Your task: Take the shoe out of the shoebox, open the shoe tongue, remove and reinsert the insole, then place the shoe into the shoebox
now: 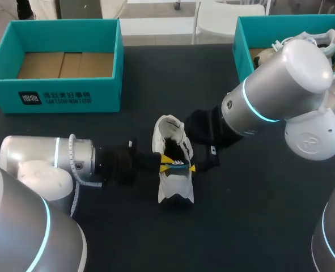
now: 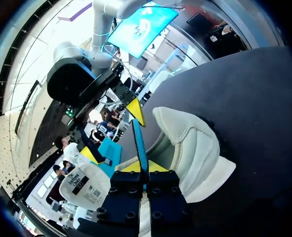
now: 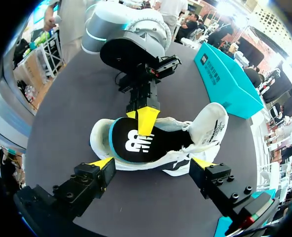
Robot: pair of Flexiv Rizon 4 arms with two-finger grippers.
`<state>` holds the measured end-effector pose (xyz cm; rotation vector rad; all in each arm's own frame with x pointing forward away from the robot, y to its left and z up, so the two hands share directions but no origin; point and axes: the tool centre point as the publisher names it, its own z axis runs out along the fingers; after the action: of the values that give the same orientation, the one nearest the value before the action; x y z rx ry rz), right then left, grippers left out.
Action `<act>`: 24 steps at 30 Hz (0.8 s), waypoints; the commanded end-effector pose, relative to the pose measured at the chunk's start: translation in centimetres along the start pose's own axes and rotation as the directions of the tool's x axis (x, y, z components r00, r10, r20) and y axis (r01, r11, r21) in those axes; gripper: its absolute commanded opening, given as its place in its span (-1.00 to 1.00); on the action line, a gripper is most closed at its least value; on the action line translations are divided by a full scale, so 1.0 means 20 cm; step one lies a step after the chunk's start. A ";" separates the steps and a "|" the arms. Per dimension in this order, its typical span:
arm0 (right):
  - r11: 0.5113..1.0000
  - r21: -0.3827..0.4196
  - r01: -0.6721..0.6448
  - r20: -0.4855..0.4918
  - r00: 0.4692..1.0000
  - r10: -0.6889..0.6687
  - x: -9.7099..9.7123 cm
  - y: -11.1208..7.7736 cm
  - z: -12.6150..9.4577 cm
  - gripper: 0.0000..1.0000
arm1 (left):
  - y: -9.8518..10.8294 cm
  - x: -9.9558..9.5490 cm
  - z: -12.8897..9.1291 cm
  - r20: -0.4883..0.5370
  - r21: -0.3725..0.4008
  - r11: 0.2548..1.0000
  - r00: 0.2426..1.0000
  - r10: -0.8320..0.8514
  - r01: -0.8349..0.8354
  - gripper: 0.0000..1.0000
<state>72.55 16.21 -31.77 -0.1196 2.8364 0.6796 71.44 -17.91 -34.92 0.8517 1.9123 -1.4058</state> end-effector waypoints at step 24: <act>1.000 0.001 0.000 0.001 1.000 0.000 0.00 0.00 0.00 1.00 | -0.13 -0.04 0.03 -0.005 0.071 0.997 1.000 0.027 -0.027 -1.00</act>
<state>72.55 16.20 -31.77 -0.1196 2.8364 0.6795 69.52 -18.63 -32.31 0.9051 1.8518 -1.4634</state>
